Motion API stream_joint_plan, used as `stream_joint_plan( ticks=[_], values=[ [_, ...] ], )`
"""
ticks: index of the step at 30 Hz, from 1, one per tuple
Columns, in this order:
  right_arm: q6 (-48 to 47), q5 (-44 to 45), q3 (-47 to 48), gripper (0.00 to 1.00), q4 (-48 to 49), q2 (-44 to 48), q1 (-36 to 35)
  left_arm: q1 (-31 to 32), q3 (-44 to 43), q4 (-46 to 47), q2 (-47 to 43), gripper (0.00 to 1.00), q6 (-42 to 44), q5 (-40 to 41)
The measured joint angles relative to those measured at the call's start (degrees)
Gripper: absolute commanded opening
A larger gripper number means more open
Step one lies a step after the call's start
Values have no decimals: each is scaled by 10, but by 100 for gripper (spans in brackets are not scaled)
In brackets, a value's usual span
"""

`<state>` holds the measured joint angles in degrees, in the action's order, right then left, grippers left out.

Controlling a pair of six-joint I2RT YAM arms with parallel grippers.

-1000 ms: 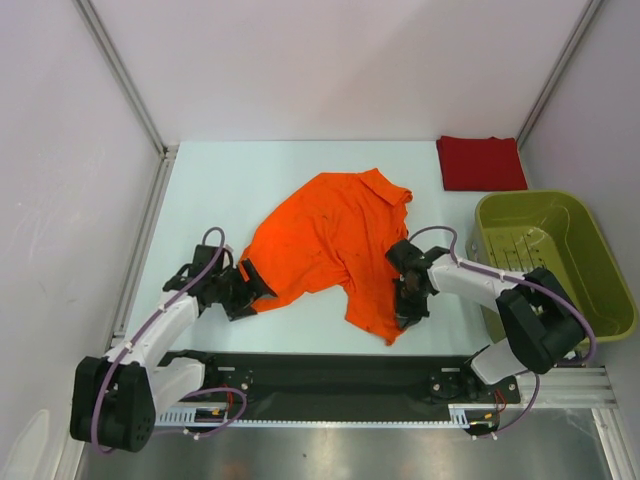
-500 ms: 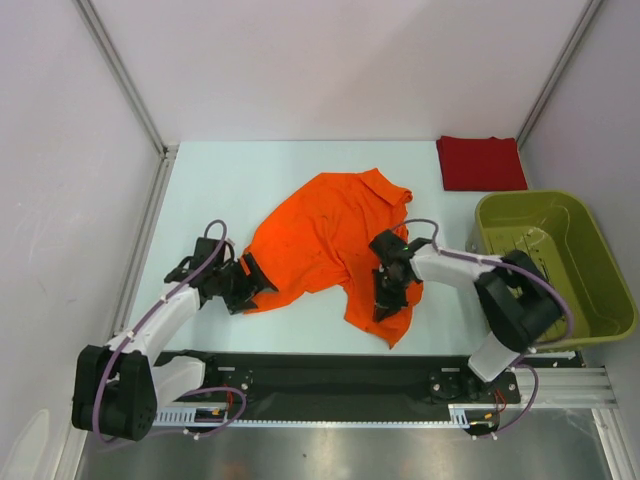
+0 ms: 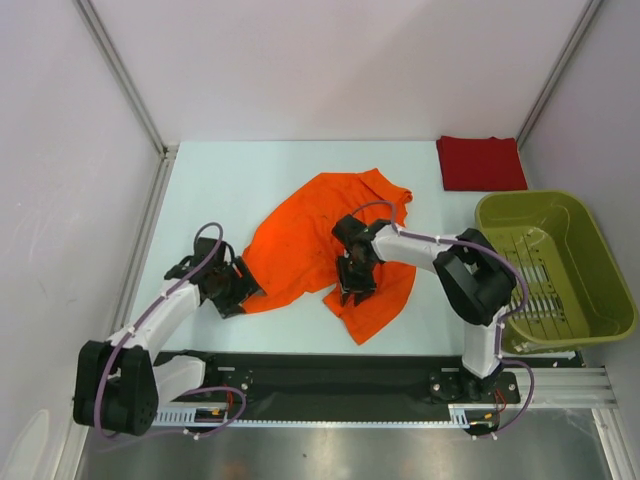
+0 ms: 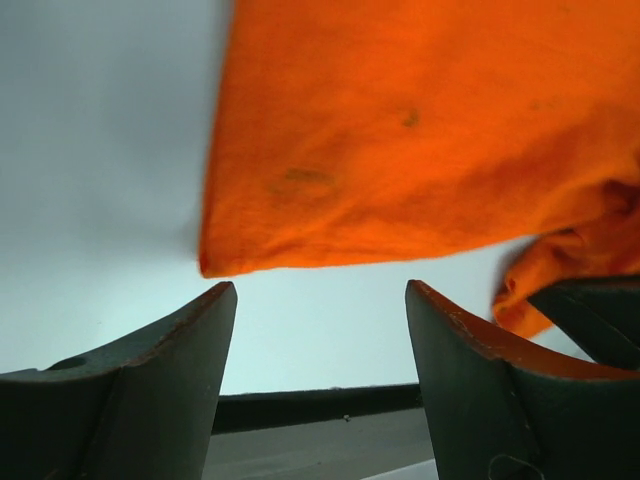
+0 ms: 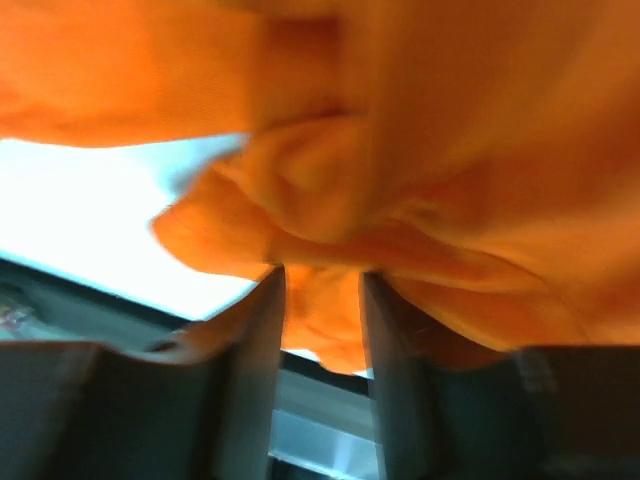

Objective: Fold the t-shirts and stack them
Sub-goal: Flatten the tshirt out

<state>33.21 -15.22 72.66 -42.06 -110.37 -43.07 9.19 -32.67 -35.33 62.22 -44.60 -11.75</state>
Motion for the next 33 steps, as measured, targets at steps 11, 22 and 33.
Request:
stream_joint_plan(
  ticks=[11, 22, 33],
  values=[
    [87, 72, -149, 78, 5, 321, 10, -5, 11, -26, -21, 63, -108, 73],
    [409, 156, -281, 63, 72, 412, -56, -6, 49, -38, -5, 51, -193, 100],
    [627, 206, -338, 58, 48, 406, -122, -7, 57, -5, 5, 35, -245, 106]
  ],
)
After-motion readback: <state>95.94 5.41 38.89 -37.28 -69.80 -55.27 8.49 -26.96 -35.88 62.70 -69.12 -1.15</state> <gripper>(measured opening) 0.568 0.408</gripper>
